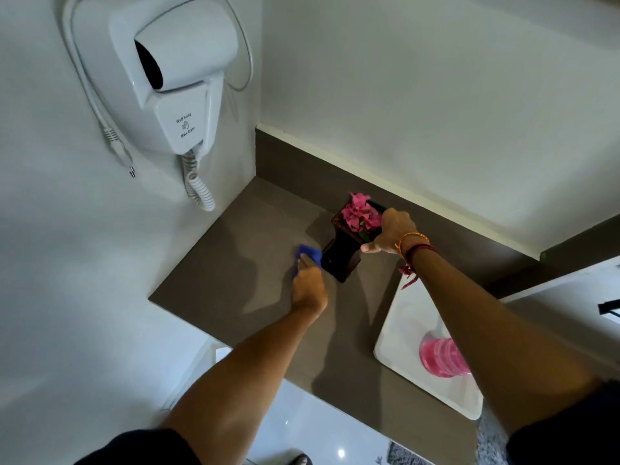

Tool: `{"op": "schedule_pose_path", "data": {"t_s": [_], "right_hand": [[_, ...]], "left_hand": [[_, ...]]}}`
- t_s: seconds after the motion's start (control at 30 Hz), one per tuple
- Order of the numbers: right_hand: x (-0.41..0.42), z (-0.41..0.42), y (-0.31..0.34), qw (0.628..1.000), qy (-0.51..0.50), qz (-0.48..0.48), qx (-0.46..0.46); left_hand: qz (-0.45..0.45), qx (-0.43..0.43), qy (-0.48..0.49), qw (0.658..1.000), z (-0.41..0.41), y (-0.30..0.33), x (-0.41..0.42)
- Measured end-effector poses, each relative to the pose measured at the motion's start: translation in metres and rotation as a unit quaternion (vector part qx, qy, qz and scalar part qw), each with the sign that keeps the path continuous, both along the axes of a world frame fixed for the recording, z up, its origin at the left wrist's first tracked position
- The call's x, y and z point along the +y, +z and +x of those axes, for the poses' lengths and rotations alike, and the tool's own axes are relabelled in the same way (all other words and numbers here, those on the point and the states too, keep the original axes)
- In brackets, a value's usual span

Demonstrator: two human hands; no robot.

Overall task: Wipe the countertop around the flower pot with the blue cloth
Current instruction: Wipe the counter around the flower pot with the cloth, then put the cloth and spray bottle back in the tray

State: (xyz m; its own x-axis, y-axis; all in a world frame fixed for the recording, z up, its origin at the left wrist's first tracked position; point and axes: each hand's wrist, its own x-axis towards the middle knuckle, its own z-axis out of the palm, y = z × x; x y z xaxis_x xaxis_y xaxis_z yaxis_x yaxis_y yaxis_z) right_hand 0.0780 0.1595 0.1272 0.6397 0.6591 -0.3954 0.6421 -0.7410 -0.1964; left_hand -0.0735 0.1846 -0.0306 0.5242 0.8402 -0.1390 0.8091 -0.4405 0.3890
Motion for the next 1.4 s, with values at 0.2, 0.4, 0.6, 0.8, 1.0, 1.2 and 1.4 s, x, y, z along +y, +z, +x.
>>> {"op": "schedule_pose_path", "data": {"t_s": [0.2, 0.4, 0.6, 0.8, 1.0, 1.2, 1.4], "right_hand": [[0.002, 0.003, -0.006, 1.0, 0.001, -0.002, -0.003], [0.005, 0.011, -0.016, 1.0, 0.01, -0.005, -0.007], [0.002, 0.019, -0.018, 1.0, 0.006, -0.008, -0.017], [0.002, 0.013, -0.01, 0.998, 0.047, -0.032, -0.01], [0.011, 0.015, -0.001, 0.995, 0.091, -0.049, -0.008], [-0.039, 0.011, -0.012, 0.976, -0.068, 0.174, 0.112], [-0.163, -0.022, -0.08, 0.836, -0.374, 0.197, 0.351]], "left_hand": [[-0.043, -0.031, -0.004, 0.999, 0.044, 0.001, -0.015], [-0.038, 0.06, -0.031, 0.997, 0.052, -0.03, -0.039], [0.051, 0.204, -0.232, 0.95, 0.034, -0.034, -0.035], [0.069, 0.273, -0.4, 0.872, 0.016, -0.005, -0.007], [0.068, 0.191, -0.394, 0.897, -0.028, -0.012, -0.02], [0.08, 0.082, -0.347, 0.931, -0.035, 0.005, -0.022], [0.129, -0.016, -0.413, 0.902, 0.012, 0.03, -0.063]]}}
